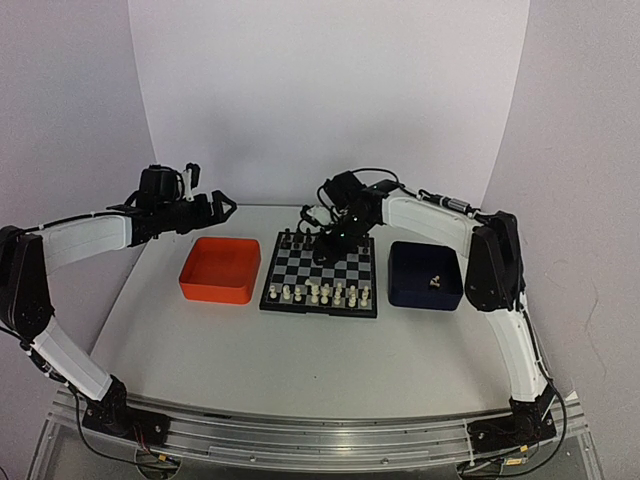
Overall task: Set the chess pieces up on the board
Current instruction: Place the chess piece on the chessboard, then pick up the chess piece from the chessboard.
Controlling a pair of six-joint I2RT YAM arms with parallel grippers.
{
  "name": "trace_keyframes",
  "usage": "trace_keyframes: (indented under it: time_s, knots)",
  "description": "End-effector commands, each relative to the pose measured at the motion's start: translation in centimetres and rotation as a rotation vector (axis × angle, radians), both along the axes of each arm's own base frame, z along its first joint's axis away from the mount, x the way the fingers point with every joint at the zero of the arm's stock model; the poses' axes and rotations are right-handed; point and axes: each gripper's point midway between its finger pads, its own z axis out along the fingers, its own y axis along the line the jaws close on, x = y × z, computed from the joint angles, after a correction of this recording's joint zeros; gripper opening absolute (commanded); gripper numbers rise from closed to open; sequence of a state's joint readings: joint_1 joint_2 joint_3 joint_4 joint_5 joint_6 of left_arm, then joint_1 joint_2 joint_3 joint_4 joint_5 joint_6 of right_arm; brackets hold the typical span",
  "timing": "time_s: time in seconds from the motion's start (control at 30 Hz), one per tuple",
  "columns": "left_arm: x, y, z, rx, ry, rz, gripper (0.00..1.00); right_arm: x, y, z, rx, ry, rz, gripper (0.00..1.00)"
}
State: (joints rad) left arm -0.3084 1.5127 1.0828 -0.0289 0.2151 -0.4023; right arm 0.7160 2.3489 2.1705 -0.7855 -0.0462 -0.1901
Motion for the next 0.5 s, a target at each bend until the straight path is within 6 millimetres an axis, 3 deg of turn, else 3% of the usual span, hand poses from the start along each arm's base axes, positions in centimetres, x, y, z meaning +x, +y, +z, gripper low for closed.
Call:
trace_keyframes:
  time_s: [0.0,0.17,0.47]
  knots:
    - [0.3,-0.4,2.2,-0.036,-0.068,-0.013,1.0,-0.3,2.2,-0.1,0.077,0.047,-0.007,0.48]
    - [0.2,-0.4,1.8,-0.033,-0.063,-0.008,1.0,-0.2,3.3,-1.9,0.095,0.085,0.013,0.48]
    - [0.2,-0.3,1.5,-0.037,-0.055,-0.004,1.0,-0.5,3.5,-4.6,0.058,0.106,0.051,0.46]
